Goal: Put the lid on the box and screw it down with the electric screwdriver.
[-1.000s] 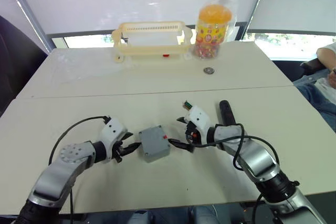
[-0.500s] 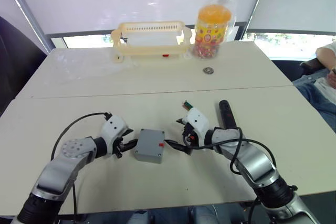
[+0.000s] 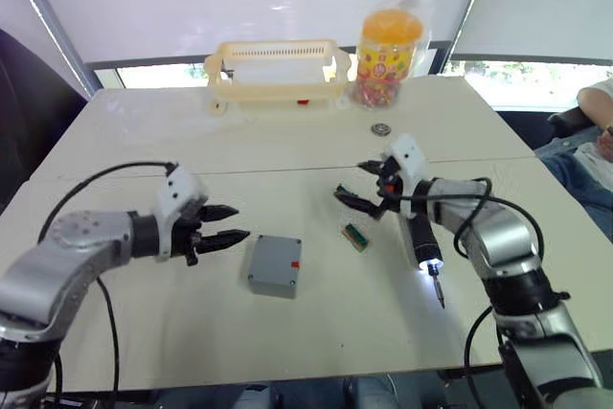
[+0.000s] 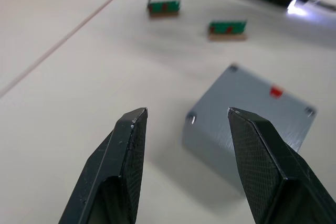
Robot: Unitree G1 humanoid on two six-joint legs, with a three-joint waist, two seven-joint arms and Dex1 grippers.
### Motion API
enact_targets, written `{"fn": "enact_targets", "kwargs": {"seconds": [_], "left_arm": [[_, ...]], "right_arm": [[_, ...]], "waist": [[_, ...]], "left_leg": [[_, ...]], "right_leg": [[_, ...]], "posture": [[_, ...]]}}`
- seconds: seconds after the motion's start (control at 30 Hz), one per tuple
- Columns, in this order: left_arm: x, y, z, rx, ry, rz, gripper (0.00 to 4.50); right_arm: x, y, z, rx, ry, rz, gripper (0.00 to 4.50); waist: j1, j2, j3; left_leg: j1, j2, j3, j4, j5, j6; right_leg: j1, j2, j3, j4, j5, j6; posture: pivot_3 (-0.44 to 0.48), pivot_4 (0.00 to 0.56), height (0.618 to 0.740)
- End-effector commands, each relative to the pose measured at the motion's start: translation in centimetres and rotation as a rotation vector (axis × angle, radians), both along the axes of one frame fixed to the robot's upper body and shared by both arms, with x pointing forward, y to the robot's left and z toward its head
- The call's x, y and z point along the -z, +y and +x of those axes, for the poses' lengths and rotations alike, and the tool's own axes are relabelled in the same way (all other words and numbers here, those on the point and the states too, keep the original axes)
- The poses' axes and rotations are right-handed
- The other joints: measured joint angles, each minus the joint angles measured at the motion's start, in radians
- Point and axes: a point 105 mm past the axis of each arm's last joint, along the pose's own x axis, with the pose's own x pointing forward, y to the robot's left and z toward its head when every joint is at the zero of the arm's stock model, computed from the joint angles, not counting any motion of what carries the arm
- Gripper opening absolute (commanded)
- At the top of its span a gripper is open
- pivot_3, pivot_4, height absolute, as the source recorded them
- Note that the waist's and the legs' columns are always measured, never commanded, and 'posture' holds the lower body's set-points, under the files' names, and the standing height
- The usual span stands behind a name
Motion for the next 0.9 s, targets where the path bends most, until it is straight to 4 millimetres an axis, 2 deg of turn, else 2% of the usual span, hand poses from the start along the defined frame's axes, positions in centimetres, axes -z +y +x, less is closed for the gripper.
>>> {"fn": "enact_targets", "kwargs": {"seconds": [0.03,0.07,0.13,0.17,0.23,0.47,0.73,0.87,0.9], "left_arm": [[-2.0,-1.3,-0.5,0.06,-0.041,-0.006,2.47],[-2.3,-1.7,-0.7,0.076,-0.041,-0.01,2.47],[-3.0,-2.3,-1.0,0.096,-0.052,-0.014,2.47],[-3.2,-2.4,-1.1,0.098,-0.054,-0.015,2.47],[-3.2,-2.5,-1.3,0.096,-0.049,-0.015,2.47],[-2.1,-2.3,-1.3,0.066,-0.026,-0.008,2.47],[-1.1,-2.0,-1.3,0.05,-0.012,0.013,2.47],[-0.9,-1.8,-1.2,0.047,-0.01,0.019,2.47],[-0.9,-1.7,-1.2,0.045,-0.011,0.02,2.47]], "right_arm": [[0.8,0.0,2.6,0.057,0.016,0.019,4.47],[1.0,0.1,3.1,0.07,0.022,0.027,4.47],[1.4,0.3,4.2,0.092,0.026,0.044,3.97],[1.5,0.5,4.5,0.09,0.026,0.05,3.64],[1.9,1.0,5.0,0.093,0.017,0.053,2.67],[2.9,2.2,5.9,0.083,-0.008,0.035,2.67],[3.0,2.8,6.1,0.077,-0.027,0.038,2.67],[3.2,3.2,6.0,0.071,-0.026,0.048,1.44],[3.3,3.2,6.0,0.072,-0.023,0.047,1.44]], "waist": [[-0.006,0.0,0.0],[-0.007,0.0,0.0],[-0.007,0.0,0.0],[-0.008,0.0,0.0],[-0.009,0.0,0.0],[-0.02,0.0,0.0],[-0.028,0.0,0.0],[-0.027,0.0,0.0],[-0.027,0.0,0.0]], "left_leg": [[0.0,0.0,0.001,0.0,0.0,0.0],[0.0,0.0,0.001,0.0,0.0,0.0],[0.0,0.0,0.001,0.0,0.001,-0.001],[0.0,0.0,0.001,-0.001,0.001,-0.001],[-0.001,0.001,0.001,-0.001,0.001,-0.002],[-0.001,0.0,0.0,-0.001,0.004,-0.007],[-0.001,0.0,0.0,-0.002,0.004,-0.007],[-0.001,0.0,0.0,-0.002,0.004,-0.007],[-0.001,0.0,0.0,-0.002,0.004,-0.007]], "right_leg": [[-0.001,0.0,0.0,0.0,0.0,0.0],[-0.001,0.001,0.001,0.001,0.0,0.0],[-0.002,0.001,0.001,0.002,0.0,0.0],[-0.003,0.001,0.001,0.002,0.0,0.0],[-0.003,0.001,0.002,0.002,0.0,0.0],[-0.003,0.001,0.002,0.003,0.0,0.0],[-0.005,0.002,0.003,0.004,0.0,0.0],[-0.005,0.002,0.003,0.004,0.0,-0.001],[-0.005,0.002,0.004,0.004,0.0,-0.001]], "posture": [[0.0,0.15,0.74],[0.0,0.15,0.74],[0.0,0.15,0.74],[0.0,0.15,0.74],[0.0,0.15,0.74],[0.0,0.15,0.74],[0.0,0.15,0.74],[0.0,0.15,0.74],[0.0,0.15,0.74]]}}
